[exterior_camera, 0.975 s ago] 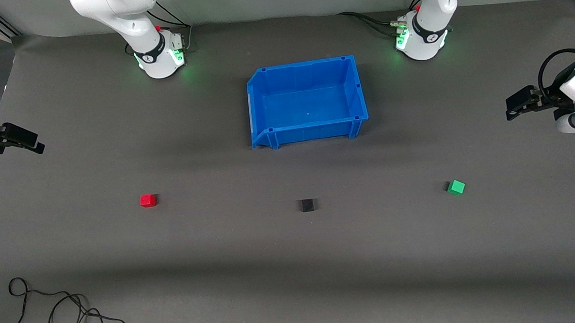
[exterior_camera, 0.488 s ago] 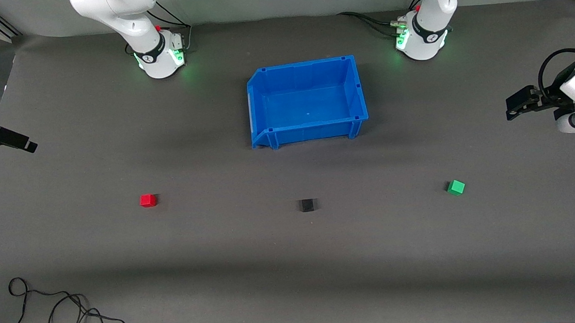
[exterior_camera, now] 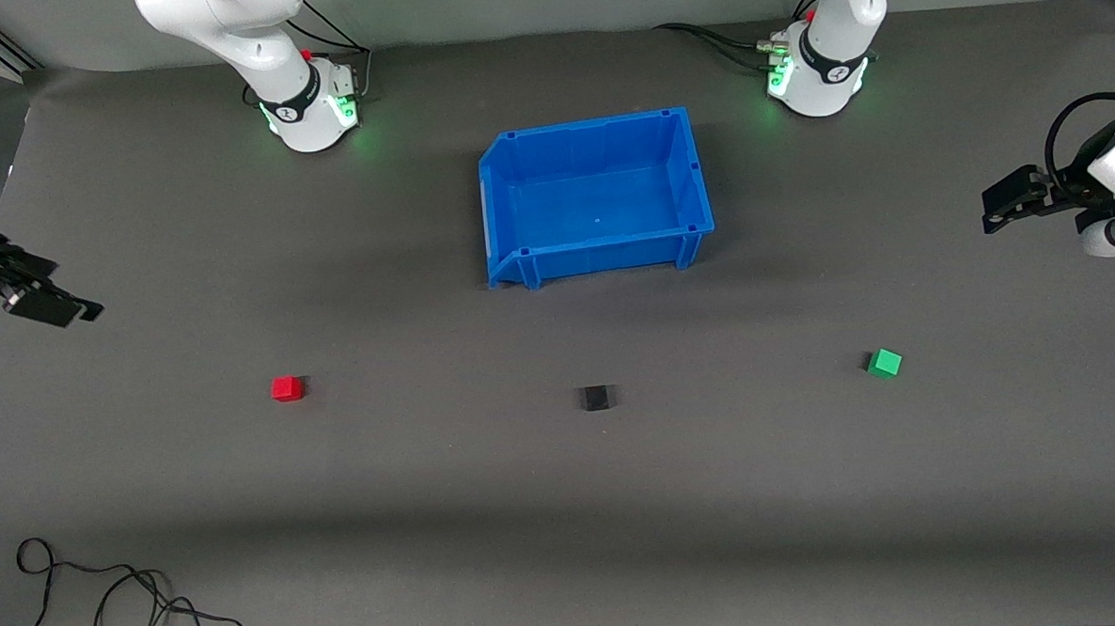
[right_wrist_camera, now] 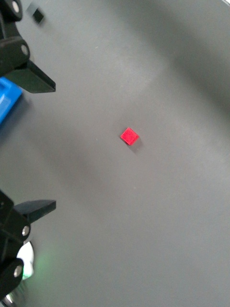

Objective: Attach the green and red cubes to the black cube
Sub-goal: 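Reach the right gripper to the red cube while the left gripper reaches the green cube, then close the right gripper on the red cube while the left gripper grasps green, then carry the red cube and the green cube toward the black cube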

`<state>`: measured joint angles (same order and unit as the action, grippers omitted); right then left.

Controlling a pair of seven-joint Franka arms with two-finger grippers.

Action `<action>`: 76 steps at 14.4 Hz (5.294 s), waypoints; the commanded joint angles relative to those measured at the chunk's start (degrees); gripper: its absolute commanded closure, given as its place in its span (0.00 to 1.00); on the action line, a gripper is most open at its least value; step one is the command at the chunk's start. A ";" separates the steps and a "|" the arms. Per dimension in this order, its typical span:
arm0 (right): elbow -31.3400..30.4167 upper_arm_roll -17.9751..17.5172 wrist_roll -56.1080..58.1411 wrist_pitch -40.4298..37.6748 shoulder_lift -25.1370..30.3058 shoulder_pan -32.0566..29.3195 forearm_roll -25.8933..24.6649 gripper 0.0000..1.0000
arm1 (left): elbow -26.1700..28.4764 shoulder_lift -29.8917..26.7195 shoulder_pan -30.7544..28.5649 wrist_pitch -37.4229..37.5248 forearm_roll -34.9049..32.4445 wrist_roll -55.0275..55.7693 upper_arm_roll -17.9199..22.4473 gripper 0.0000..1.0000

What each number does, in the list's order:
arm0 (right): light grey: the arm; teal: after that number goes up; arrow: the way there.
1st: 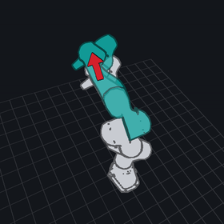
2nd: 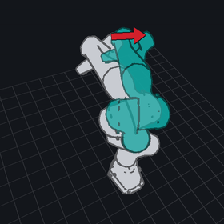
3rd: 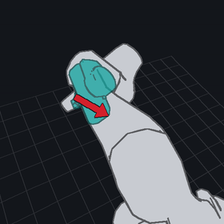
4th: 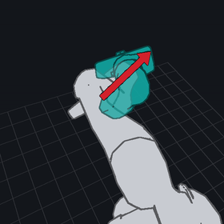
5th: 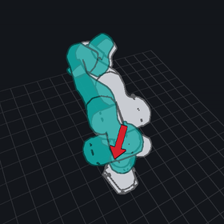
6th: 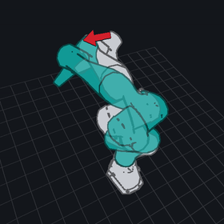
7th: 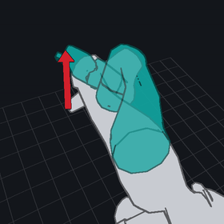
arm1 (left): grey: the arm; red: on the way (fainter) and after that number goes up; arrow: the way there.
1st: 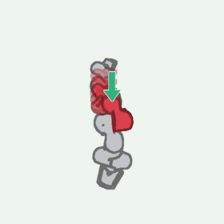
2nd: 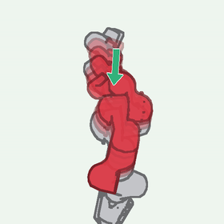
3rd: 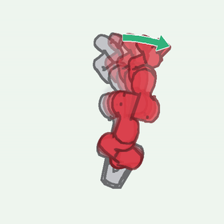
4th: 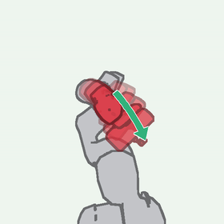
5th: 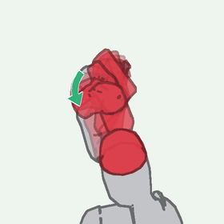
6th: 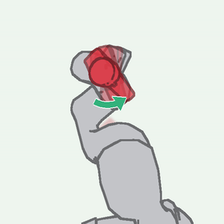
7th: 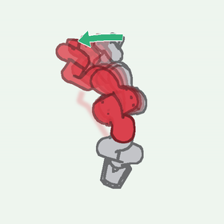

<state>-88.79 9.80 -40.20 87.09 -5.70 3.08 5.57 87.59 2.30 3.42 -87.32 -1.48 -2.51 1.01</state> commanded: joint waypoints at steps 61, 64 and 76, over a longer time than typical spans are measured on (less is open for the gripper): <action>11.07 -0.05 -60.77 38.42 -38.32 22.75 14.73 1.00 | 18.23 31.45 -7.64 -44.87 20.38 50.85 0.49 0.63; 15.83 0.04 -64.73 38.42 -41.22 25.56 14.65 1.00 | 18.06 31.10 -7.55 -44.25 20.38 50.85 0.49 0.78; 21.99 -0.05 -73.96 38.51 -46.94 34.88 13.77 1.00 | 6.72 30.57 -5.36 -36.16 20.82 85.98 -4.16 0.82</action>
<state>-69.59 8.94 -111.84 126.94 -50.65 37.01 19.15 95.21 33.02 -3.43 -124.21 18.91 76.16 -1.84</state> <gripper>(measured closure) 0.604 0.634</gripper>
